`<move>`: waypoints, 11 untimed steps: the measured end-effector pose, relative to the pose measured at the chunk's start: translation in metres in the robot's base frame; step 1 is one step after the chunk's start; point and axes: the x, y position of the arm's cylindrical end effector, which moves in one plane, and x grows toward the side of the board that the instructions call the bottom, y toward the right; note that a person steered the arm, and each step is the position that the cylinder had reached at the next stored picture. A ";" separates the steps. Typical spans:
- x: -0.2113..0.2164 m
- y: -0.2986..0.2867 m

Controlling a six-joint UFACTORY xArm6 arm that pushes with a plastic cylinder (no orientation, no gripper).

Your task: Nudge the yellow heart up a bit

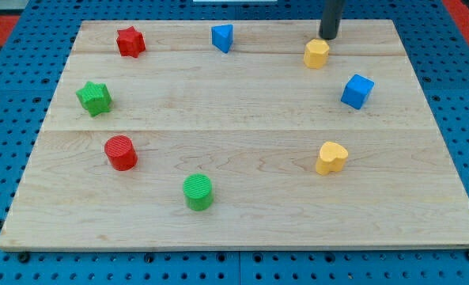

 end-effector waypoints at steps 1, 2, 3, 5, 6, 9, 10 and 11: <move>0.042 0.094; 0.150 0.141; 0.246 0.148; 0.335 0.038; 0.326 -0.023; 0.301 -0.035; 0.382 -0.059; 0.394 -0.131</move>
